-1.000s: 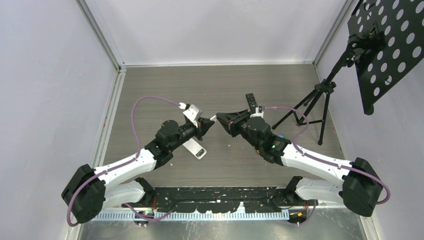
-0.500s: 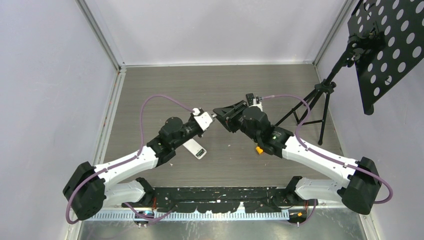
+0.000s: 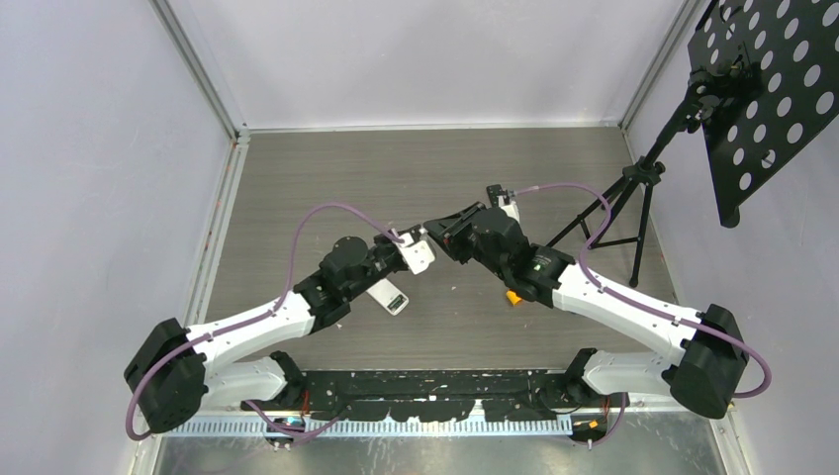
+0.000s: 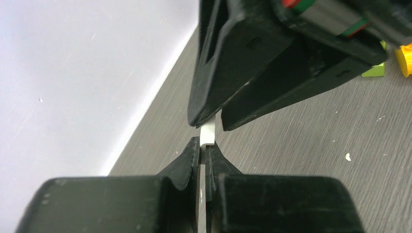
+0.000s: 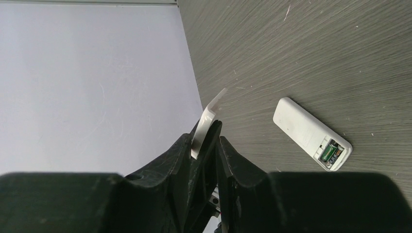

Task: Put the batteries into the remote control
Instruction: Adjust the battery cover.

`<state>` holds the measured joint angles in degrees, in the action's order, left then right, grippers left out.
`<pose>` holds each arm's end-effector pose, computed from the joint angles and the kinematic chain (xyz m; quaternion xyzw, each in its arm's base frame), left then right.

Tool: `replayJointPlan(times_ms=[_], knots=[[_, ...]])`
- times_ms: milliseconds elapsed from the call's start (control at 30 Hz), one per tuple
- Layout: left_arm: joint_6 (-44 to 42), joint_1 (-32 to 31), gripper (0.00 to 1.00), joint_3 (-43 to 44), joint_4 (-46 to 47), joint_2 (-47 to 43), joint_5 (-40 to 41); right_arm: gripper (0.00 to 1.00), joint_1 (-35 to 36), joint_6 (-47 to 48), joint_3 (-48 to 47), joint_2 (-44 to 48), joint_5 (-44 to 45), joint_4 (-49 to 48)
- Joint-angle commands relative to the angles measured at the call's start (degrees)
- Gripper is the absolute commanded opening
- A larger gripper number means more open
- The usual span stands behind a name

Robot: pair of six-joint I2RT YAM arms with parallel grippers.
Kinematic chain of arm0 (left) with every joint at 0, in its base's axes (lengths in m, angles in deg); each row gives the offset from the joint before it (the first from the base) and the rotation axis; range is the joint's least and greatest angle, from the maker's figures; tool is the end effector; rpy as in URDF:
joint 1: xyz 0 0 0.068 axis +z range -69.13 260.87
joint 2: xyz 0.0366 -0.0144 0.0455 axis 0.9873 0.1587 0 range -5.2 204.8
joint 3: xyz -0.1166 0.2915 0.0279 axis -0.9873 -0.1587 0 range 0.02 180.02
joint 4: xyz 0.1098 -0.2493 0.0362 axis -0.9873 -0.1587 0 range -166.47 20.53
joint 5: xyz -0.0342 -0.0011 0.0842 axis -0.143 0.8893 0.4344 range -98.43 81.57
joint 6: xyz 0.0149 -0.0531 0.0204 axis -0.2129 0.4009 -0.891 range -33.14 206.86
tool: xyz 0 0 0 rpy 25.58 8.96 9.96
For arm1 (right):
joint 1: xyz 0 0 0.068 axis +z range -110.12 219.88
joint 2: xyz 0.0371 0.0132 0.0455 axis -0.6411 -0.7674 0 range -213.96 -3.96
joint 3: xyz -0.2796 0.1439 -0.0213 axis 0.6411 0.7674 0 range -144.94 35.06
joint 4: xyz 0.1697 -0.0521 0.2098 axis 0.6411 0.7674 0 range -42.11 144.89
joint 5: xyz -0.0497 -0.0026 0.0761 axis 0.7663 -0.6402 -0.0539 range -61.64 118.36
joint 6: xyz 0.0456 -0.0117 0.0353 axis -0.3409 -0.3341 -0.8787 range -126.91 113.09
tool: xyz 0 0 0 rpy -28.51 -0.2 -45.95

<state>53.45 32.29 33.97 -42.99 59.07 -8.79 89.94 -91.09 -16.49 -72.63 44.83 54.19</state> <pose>0.1697 -0.1929 0.3038 0.4808 0.5499 -0.0924 0.6767 0.1883 0.2061 0.3353 0.3179 0.7678 0.4540 0.3215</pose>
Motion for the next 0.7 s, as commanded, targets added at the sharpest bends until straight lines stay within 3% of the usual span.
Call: replayJointPlan(times_ms=[0, 400, 433, 467, 567, 667], knots=[[-5.6, -3.0, 0.0, 3.1, 2.3, -1.2, 4.2, 0.3, -0.1, 0.2, -2.0, -0.3, 2.8, -1.3], [-7.4, -4.9, 0.0, 3.4, 2.1, 0.2, 7.3, 0.01, -0.4, -1.4, -1.6, 0.9, 3.7, 1.8], [-7.0, -4.9, 0.04, 3.3, 2.1, 0.1, 7.5, 0.0, -0.4, -1.3, -1.4, 1.2, 3.8, 1.8], [-6.3, -4.9, 0.14, 3.2, 2.2, 0.0, 7.9, 0.0, -0.4, -1.3, -1.1, 1.5, 4.0, 1.4], [-2.3, -4.9, 0.58, 1.9, 3.9, -0.7, 9.9, 0.0, -0.5, -0.5, 0.1, 2.9, 4.3, 0.0], [7.3, -4.9, 0.8, -0.5, 3.7, -3.8, 12.0, 0.01, -0.7, 1.2, 2.1, 5.2, 4.7, -1.7]])
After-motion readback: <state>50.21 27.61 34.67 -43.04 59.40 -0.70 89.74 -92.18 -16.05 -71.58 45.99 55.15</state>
